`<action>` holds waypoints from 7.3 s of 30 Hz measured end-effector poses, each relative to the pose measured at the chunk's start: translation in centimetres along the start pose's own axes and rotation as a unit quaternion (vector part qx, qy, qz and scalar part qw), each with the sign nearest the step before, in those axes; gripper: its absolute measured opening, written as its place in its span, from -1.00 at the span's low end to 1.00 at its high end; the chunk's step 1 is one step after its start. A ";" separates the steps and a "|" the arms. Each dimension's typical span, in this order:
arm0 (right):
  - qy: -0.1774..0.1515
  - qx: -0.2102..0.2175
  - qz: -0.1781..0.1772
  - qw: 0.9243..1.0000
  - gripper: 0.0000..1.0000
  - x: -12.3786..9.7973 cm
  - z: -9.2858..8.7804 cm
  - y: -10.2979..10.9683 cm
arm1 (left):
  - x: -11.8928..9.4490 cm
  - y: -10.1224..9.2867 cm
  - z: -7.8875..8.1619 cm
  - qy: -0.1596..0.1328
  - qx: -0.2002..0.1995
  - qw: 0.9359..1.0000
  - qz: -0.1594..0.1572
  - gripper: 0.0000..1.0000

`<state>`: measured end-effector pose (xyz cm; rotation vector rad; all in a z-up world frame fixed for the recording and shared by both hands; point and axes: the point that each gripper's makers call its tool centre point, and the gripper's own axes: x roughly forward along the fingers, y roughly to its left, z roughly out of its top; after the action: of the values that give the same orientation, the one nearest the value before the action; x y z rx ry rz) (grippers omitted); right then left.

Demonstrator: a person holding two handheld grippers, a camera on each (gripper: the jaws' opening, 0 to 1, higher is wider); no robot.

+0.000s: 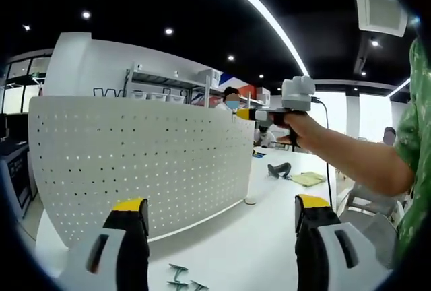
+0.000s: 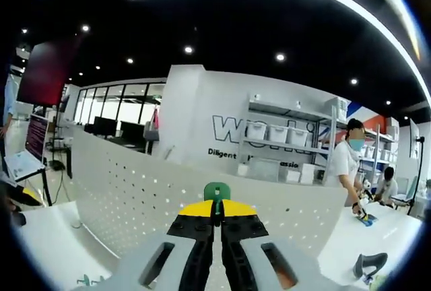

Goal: Insert the hook assembly into the mounting plate slot until the hook locks in place.

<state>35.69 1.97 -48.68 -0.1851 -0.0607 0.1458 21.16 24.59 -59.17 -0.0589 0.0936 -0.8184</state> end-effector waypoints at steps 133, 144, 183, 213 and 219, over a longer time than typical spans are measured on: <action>0.064 -0.064 -0.005 0.996 -0.96 5.2 -4.8 -1.4 | 0.4 2.9 -2.0 0.025 -0.013 0.999 0.017 0.65; 0.060 -0.034 -0.005 0.998 -0.86 5.0 -4.9 -1.5 | 0.4 2.9 -1.9 0.024 -0.014 0.999 0.017 0.64; 0.034 0.013 -0.008 0.999 0.16 3.3 -3.3 -1.7 | 0.0 2.2 -1.3 0.023 -0.003 1.000 0.014 0.64; 0.016 0.036 0.019 0.999 0.74 -1.7 -1.8 0.5 | -2.2 1.6 0.0 0.017 0.013 0.999 0.029 0.67; 0.017 0.038 0.034 0.999 0.72 -3.2 -2.0 1.9 | -2.8 1.3 -0.2 0.020 0.015 0.999 0.031 0.69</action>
<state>32.42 2.95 -51.18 -0.1146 -0.0141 0.2131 20.17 27.52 -59.26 -0.0106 0.1207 -0.7590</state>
